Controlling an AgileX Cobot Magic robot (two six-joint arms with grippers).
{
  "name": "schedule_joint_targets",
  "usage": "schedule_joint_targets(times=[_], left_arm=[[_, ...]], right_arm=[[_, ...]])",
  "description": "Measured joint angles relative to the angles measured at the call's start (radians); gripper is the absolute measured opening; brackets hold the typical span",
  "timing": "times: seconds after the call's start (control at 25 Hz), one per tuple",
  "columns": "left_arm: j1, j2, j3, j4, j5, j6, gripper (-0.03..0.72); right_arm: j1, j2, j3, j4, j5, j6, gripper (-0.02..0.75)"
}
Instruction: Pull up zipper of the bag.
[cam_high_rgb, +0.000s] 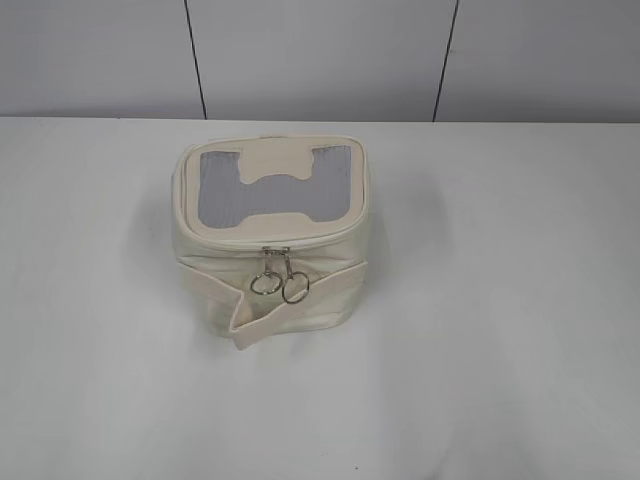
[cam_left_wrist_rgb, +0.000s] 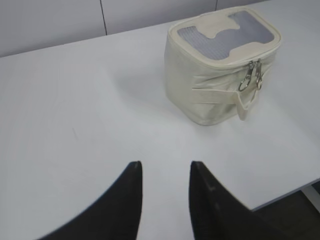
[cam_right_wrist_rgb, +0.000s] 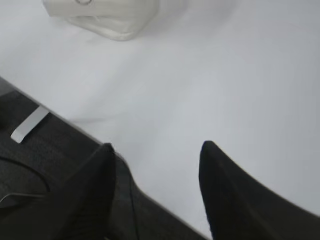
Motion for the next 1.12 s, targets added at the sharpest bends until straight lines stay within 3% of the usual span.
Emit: schedule_joint_targets(times=[0.76,0.88,1.12], left_arm=[[0.008,0.000,0.015,-0.007,-0.026,0.000,0.237],[0.090,0.000,0.015,-0.007,-0.026,0.000,0.237],[0.365,0.000,0.016,-0.007,-0.026,0.000,0.237]], right_arm=[[-0.008,-0.068,0.019,-0.036,-0.048,0.039,0.379],[-0.099,-0.069,0.019,-0.036,-0.048,0.039,0.379],[-0.388,-0.069,0.019,-0.035,-0.048,0.039,0.379]])
